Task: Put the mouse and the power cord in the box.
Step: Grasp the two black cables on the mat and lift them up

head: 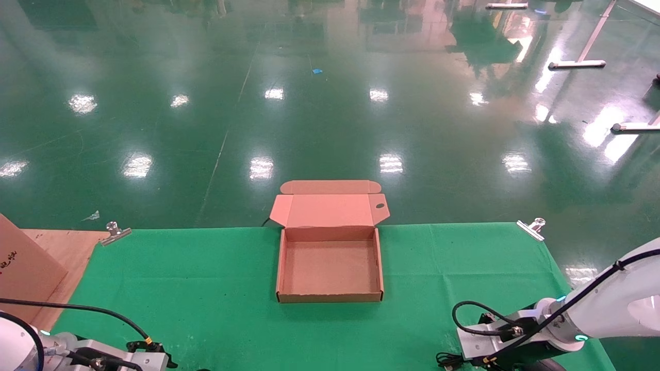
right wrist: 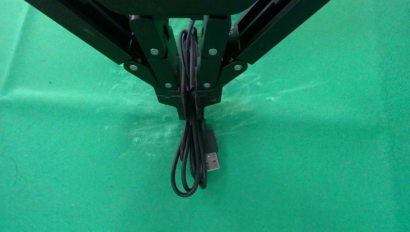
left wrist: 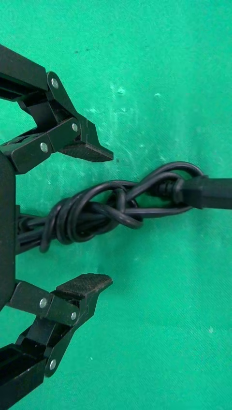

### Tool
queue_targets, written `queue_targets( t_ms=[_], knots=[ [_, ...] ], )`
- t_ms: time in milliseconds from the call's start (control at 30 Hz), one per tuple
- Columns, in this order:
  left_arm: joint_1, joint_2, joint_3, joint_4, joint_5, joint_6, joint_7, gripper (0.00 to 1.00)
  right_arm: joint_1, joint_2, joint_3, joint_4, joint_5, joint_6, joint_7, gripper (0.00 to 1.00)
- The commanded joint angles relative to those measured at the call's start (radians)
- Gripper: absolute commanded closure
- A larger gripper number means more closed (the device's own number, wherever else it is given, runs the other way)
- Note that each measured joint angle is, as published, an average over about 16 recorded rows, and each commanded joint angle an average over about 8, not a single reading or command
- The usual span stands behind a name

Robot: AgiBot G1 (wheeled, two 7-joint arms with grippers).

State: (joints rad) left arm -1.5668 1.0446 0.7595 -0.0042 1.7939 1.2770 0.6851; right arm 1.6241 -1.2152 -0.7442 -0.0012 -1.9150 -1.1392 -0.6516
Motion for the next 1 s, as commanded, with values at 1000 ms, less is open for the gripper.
queue_targets(
  t_ms=[1000],
  knots=[
    [0.001, 0.006, -0.003, 0.003, -0.004, 0.005, 0.004, 1.00, -0.007, 0.011, 0.006, 0.002, 0.008, 0.018, -0.004, 1.00]
  ],
)
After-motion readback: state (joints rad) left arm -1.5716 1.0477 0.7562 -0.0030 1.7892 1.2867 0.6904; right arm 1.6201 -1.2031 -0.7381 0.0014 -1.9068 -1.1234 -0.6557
